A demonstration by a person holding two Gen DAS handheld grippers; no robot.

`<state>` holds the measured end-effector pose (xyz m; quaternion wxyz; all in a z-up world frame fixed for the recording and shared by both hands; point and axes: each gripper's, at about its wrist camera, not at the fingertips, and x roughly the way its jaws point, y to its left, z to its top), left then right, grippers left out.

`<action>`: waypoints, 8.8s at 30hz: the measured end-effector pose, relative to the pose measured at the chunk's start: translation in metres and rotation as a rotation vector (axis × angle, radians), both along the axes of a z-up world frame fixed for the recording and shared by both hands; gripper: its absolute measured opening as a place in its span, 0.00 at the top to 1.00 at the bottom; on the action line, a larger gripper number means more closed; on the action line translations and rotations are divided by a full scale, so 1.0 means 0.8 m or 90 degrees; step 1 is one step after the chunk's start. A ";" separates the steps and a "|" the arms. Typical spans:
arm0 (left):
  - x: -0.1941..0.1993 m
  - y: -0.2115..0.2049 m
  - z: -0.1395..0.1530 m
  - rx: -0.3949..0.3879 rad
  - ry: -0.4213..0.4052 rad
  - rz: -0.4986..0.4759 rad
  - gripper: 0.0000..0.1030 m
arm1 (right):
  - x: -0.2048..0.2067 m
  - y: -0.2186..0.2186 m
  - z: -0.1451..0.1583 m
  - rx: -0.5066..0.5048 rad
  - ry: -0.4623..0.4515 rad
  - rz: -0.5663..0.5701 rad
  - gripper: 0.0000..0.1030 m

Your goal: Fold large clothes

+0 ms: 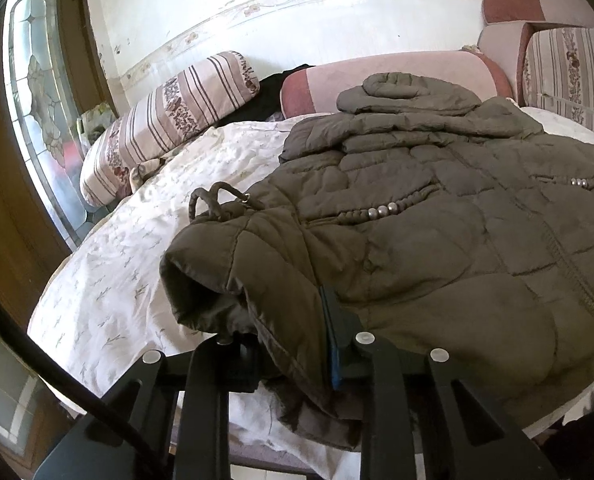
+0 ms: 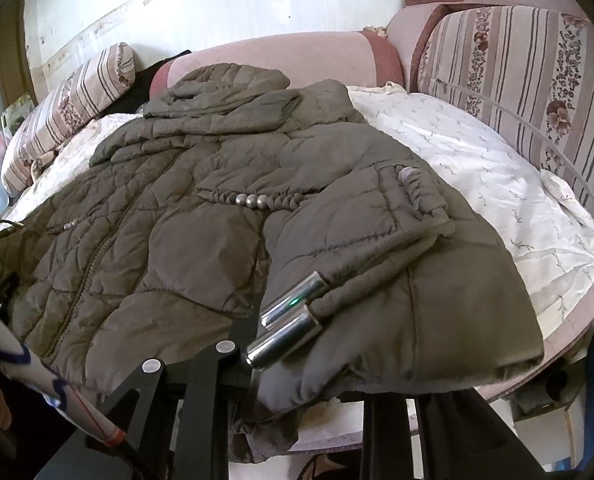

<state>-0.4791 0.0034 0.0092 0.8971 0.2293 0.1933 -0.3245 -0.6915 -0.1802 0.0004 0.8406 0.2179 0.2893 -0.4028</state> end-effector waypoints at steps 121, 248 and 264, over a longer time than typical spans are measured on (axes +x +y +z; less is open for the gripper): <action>0.241 -0.299 0.168 -0.063 0.071 -0.051 0.37 | 0.222 -0.530 0.177 0.185 -0.189 -0.084 0.37; 0.269 -0.191 0.105 -0.087 0.213 0.148 0.22 | 0.044 -0.294 0.098 0.109 -0.141 -0.108 0.52; 0.224 -0.234 0.089 0.014 0.089 0.114 0.20 | 0.120 -0.284 0.062 0.055 0.023 -0.075 0.49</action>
